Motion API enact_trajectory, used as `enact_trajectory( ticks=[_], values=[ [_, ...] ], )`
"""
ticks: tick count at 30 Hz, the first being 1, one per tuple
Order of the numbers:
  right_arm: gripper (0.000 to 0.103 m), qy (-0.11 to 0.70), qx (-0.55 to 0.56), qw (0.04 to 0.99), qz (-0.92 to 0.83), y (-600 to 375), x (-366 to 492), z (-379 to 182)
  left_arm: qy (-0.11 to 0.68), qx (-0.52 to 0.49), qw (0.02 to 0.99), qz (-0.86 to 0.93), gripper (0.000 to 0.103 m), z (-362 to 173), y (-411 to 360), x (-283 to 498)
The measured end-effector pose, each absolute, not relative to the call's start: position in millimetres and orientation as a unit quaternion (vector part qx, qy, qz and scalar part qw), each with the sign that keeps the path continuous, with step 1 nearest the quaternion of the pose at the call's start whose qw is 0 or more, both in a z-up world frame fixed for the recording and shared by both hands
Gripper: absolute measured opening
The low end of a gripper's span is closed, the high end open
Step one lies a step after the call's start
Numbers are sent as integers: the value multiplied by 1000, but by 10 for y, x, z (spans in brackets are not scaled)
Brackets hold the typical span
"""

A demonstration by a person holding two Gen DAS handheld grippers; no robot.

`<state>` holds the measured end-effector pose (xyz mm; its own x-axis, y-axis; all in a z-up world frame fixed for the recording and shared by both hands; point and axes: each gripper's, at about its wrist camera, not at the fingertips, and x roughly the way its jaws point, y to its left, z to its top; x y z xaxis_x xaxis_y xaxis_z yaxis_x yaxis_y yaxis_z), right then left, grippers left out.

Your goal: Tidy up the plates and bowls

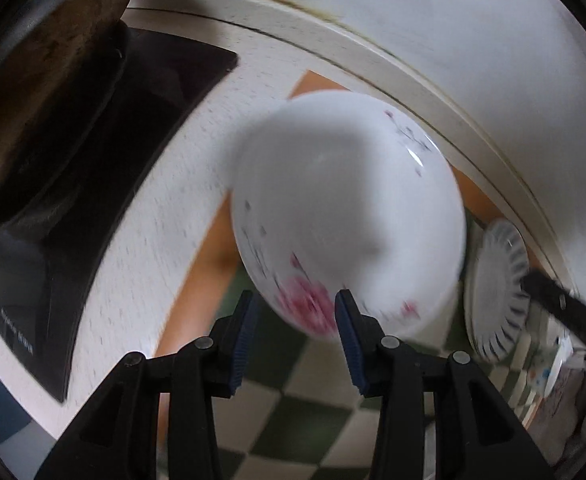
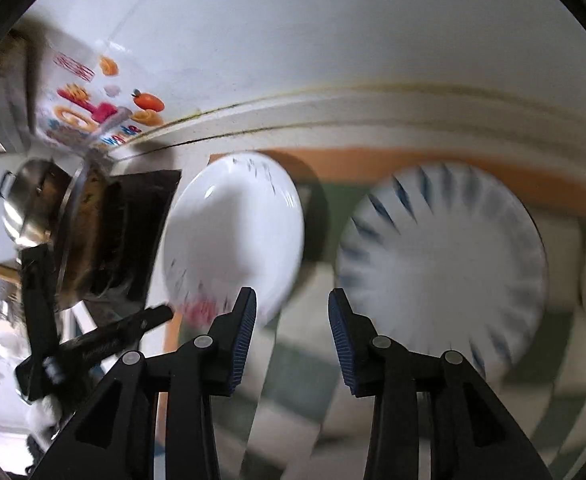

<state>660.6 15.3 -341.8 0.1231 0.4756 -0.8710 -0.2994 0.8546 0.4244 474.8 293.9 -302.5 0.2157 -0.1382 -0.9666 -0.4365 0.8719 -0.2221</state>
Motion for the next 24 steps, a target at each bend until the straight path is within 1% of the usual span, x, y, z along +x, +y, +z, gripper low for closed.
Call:
enact_trajectory(
  ticks=[5, 9, 10, 11, 12, 13, 15, 19, 24],
  values=[
    [41, 630, 33, 728, 268, 604, 7152, -3777, 625, -227, 739, 110, 38, -3228, 3056, 4950],
    [40, 655, 34, 704, 273, 709, 7329, -4059, 636, -230, 729, 100, 37, -3366, 3079, 5014],
    [40, 659, 34, 699, 276, 739, 7359, -4116, 638, -229, 729, 98, 37, -3392, 3073, 5022],
    [40, 666, 34, 692, 275, 759, 7387, -4177, 639, -229, 728, 95, 34, -3414, 3064, 5025],
    [36, 670, 36, 689, 276, 763, 7399, -4213, 642, -226, 727, 97, 32, -3442, 3054, 5031],
    [26, 672, 43, 684, 282, 763, 7408, -4249, 641, -225, 728, 98, 31, -3451, 3050, 5026],
    [15, 674, 45, 679, 286, 771, 7397, -4299, 638, -227, 730, 97, 29, -3464, 3041, 5017],
    [15, 667, 44, 684, 291, 756, 7382, -4316, 634, -224, 734, 100, 24, -3456, 3009, 4970],
    [14, 662, 29, 687, 298, 773, 7332, -4273, 625, -220, 742, 104, 24, -3391, 2965, 4879]
  ],
)
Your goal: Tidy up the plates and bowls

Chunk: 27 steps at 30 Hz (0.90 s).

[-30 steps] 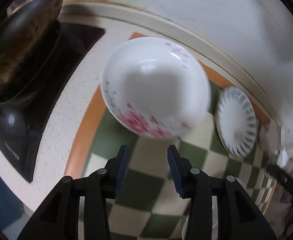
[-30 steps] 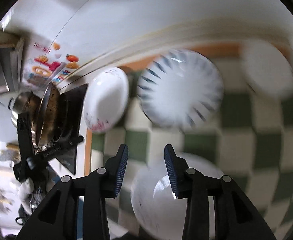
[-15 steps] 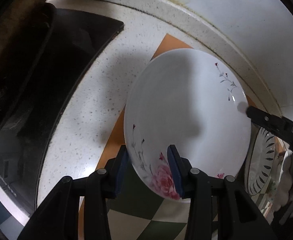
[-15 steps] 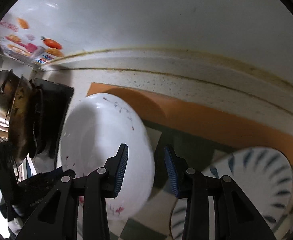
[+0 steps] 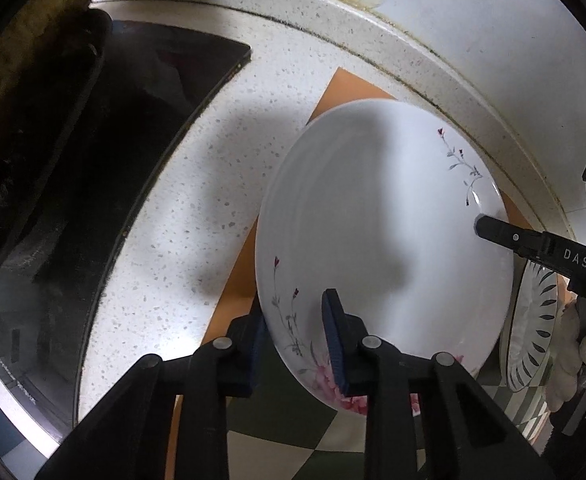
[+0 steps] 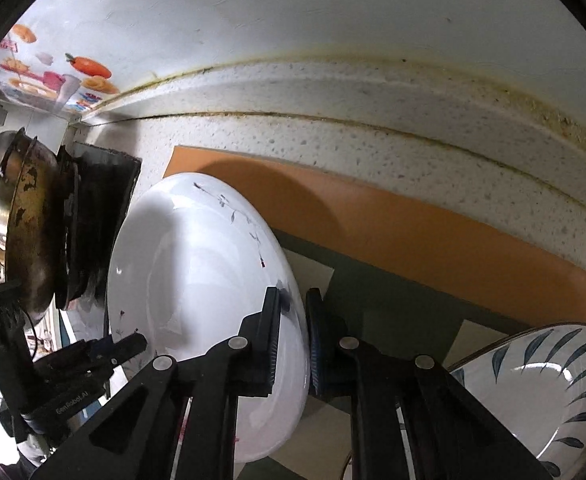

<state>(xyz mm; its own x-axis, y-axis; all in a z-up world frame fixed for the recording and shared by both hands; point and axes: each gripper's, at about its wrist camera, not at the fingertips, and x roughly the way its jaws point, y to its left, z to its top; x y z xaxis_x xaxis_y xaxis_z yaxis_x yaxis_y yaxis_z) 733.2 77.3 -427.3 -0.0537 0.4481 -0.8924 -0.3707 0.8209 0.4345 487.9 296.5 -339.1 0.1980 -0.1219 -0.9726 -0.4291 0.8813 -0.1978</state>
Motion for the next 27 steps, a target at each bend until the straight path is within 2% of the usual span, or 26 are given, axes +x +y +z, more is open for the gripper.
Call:
enact_trajectory(
  ticks=[14, 19, 27],
  values=[
    [14, 635, 37, 707, 309, 534, 7043, -3859, 607, -212, 761, 90, 24, -3002, 2769, 4560],
    [14, 617, 60, 721, 311, 255, 6796, -3576, 599, -207, 770, 75, 24, -2706, 2730, 4449],
    [14, 598, 97, 740, 293, -496, 6163, -3230, 599, -184, 778, 38, 24, -2463, 2184, 4130]
  ],
)
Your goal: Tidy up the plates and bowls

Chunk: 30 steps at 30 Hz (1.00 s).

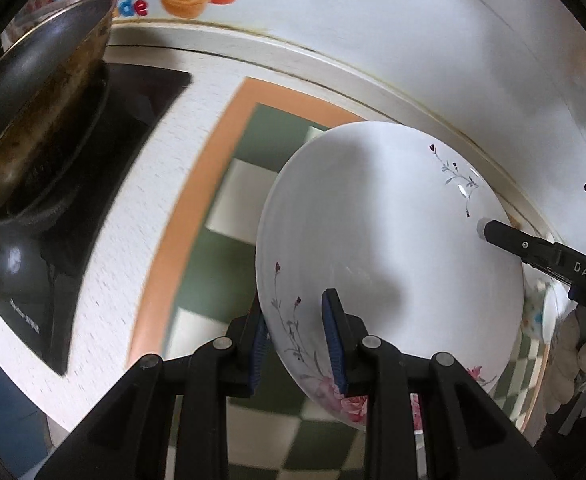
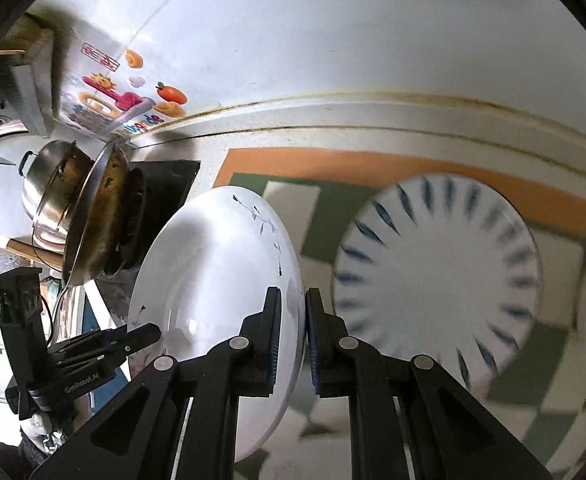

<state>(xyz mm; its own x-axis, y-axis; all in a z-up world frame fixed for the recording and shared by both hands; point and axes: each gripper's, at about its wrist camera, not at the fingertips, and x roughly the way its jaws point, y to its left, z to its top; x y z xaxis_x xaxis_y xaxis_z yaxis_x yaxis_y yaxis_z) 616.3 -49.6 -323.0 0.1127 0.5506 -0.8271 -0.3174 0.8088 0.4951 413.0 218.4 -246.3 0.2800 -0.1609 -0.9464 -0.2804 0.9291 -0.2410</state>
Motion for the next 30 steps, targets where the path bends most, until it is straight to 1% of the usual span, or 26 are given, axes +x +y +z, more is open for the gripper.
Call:
enact_trajectory(
  ticks=[8, 16, 25, 30],
  values=[
    [14, 587, 142, 755, 257, -1414, 5443, -3138, 603, -149, 783, -13, 24, -2307, 1507, 3810],
    [14, 595, 184, 752, 216, -2189, 4755, -3417, 624, -104, 773, -54, 24, -2437, 915, 3588],
    [14, 619, 211, 731, 193, -2496, 4316, -3945, 662, -78, 743, -55, 24, -2877, 630, 3484],
    [14, 628, 205, 726, 191, -2488, 4270, -4087, 672, -57, 737, -46, 24, -3014, 559, 3488]
  ],
)
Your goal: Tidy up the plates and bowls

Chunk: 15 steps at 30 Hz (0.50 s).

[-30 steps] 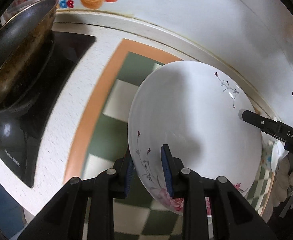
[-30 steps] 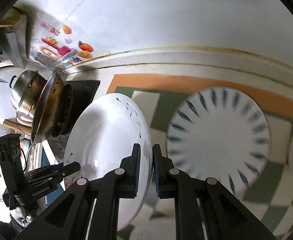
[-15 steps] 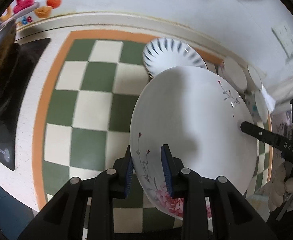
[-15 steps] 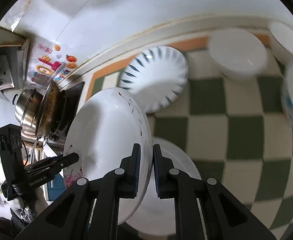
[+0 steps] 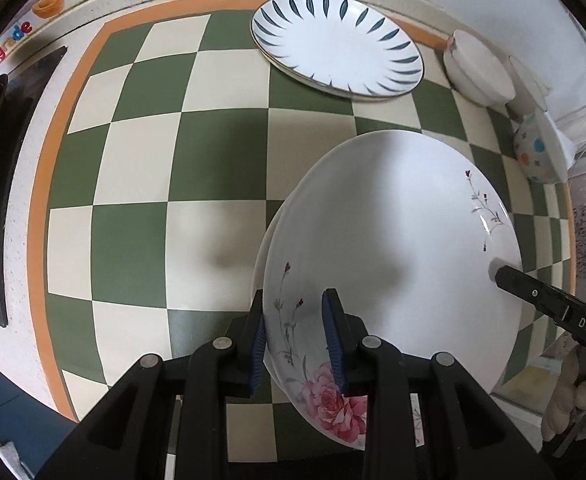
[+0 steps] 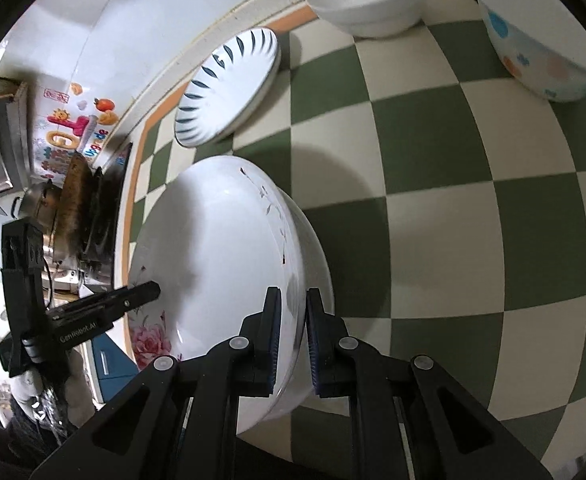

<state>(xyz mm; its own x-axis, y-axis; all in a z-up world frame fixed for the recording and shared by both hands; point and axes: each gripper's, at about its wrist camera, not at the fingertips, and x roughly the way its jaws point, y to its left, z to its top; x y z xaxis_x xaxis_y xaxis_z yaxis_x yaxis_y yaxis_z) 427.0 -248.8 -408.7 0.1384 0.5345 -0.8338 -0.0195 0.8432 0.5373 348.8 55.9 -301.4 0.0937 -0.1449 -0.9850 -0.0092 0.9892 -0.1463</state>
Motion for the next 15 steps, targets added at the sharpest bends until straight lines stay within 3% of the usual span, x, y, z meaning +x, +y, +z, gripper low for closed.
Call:
enact_trajectory(
  ticks=[15],
  values=[
    [14, 640, 191, 720, 188, -2402, 4305, -4101, 684, -26, 729, -35, 24, -3085, 482, 3511]
  ],
)
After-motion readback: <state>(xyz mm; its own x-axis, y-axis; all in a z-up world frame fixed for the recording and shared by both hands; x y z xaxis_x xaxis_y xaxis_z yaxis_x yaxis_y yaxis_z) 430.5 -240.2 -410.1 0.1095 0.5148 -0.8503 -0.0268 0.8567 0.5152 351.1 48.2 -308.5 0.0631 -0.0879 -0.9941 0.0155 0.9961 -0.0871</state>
